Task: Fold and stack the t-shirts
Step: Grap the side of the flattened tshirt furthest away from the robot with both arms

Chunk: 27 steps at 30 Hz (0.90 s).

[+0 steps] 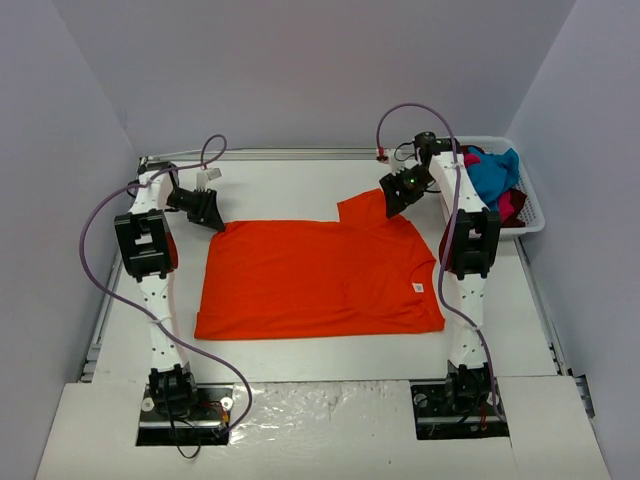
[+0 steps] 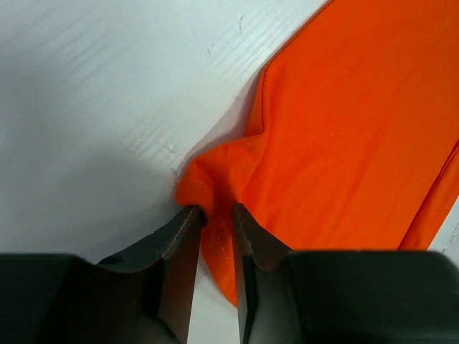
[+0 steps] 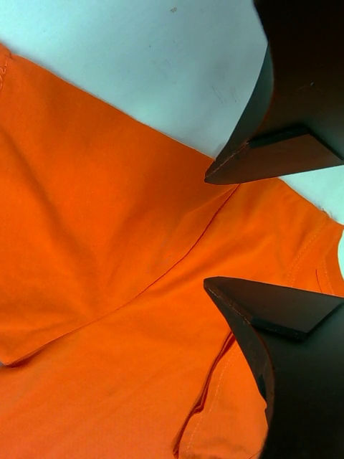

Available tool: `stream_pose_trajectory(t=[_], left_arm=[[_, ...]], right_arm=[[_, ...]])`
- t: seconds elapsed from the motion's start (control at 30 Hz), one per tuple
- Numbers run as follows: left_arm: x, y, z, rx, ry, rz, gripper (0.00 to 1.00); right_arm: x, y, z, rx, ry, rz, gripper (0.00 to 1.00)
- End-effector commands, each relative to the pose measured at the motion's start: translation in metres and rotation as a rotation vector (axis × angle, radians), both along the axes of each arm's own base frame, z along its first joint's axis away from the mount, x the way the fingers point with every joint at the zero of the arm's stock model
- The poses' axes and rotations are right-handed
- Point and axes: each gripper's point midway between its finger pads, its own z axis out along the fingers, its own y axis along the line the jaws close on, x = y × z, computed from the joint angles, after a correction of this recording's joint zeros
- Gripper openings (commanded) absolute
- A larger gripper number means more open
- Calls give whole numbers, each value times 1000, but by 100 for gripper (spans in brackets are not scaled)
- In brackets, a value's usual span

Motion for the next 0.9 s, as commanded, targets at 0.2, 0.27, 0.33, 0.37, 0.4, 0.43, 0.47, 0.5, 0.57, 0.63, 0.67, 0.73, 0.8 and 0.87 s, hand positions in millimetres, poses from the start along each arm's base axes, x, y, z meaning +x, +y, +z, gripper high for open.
stream_pose_trajectory(t=[0.2, 0.27, 0.33, 0.37, 0.4, 0.43, 0.47, 0.5, 0.57, 0.63, 0.67, 0.73, 0.8, 0.87], left_arm=[[-2, 5, -13, 96, 16, -3, 4], [4, 8, -12, 117, -13, 16, 2], [8, 10, -17, 141, -21, 43, 2], [9, 9, -12, 151, -36, 48, 2], [10, 10, -11, 155, -36, 63, 3], [11, 10, -13, 160, -48, 69, 2], [13, 10, -7, 165, -69, 79, 2], [14, 9, -5, 162, -68, 103, 2], [19, 10, 1, 175, -112, 126, 2], [21, 7, 7, 178, -126, 136, 2], [20, 6, 10, 181, -129, 138, 2], [23, 5, 20, 187, -160, 150, 2], [25, 8, 22, 197, -182, 179, 2], [28, 9, 34, 212, -216, 198, 3]], right_arm=[[7, -6, 2, 4, -9, -29, 50], [13, -5, 5, 31, -19, -59, 50], [26, -2, 12, 73, -48, -111, 50], [35, 0, 12, 91, -73, -127, 50], [40, 1, 14, 118, -78, -146, 50], [44, 4, 13, 143, -69, -171, 51], [50, 7, 15, 162, -87, -178, 52], [56, 9, 17, 187, -98, -189, 53], [70, 13, 14, 222, -115, -235, 54], [78, 16, 8, 247, -118, -251, 56], [84, 18, 8, 263, -126, -275, 56], [94, 21, 0, 286, -130, -288, 57], [99, 24, -6, 309, -112, -326, 57], [102, 27, -14, 326, -107, -318, 57]])
